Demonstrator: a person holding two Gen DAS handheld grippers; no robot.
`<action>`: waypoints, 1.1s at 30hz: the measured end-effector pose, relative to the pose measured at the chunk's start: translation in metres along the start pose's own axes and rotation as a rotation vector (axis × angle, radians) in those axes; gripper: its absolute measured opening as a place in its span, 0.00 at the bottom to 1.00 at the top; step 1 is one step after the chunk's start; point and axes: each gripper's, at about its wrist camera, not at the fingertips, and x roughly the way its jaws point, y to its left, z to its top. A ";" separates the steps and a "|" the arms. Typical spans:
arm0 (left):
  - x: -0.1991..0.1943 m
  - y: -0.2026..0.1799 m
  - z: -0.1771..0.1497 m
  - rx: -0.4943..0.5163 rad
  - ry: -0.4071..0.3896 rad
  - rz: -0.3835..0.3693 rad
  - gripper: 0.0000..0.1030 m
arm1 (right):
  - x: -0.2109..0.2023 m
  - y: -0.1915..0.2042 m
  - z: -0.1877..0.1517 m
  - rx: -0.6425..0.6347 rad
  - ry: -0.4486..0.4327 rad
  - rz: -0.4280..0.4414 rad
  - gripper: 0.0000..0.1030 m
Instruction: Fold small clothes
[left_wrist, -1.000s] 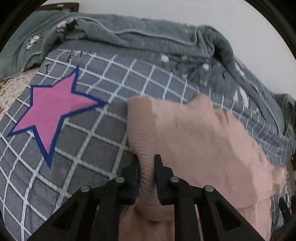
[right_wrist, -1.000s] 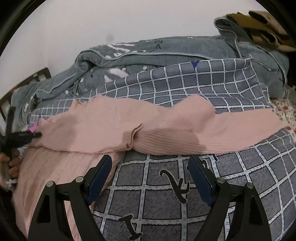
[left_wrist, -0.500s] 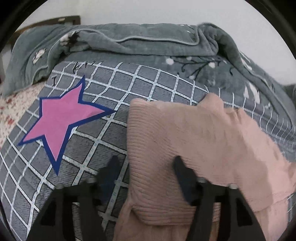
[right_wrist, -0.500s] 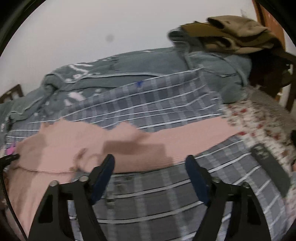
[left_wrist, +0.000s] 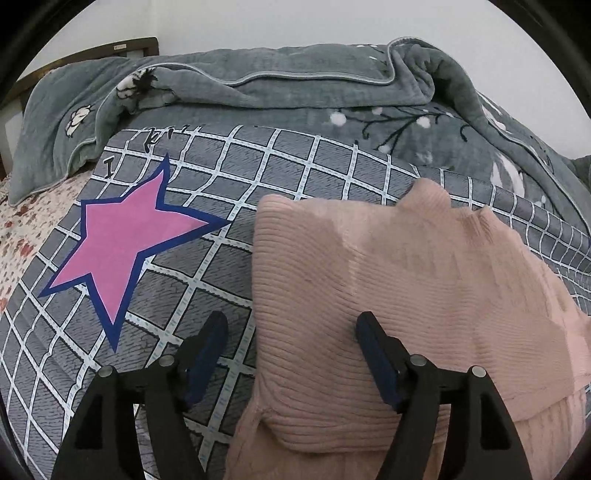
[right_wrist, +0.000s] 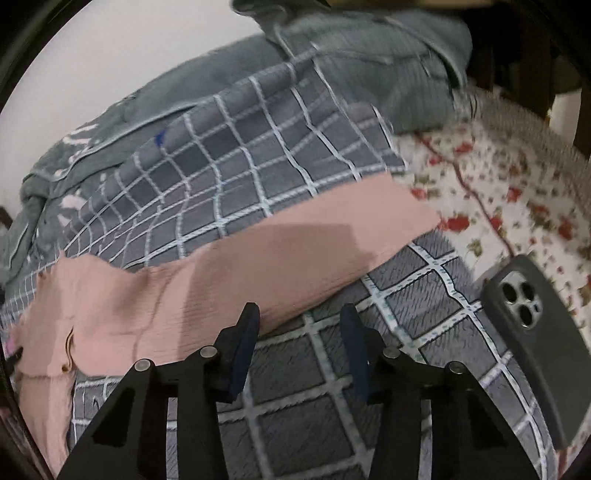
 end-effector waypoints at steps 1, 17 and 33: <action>0.000 0.001 0.000 -0.003 0.000 -0.002 0.69 | 0.001 -0.001 0.001 0.006 0.001 0.003 0.43; 0.000 0.001 0.001 0.003 0.001 0.005 0.71 | -0.015 0.001 0.033 0.020 -0.136 -0.027 0.06; -0.016 0.041 -0.001 -0.105 0.018 -0.247 0.82 | -0.150 0.164 0.042 -0.257 -0.456 -0.099 0.05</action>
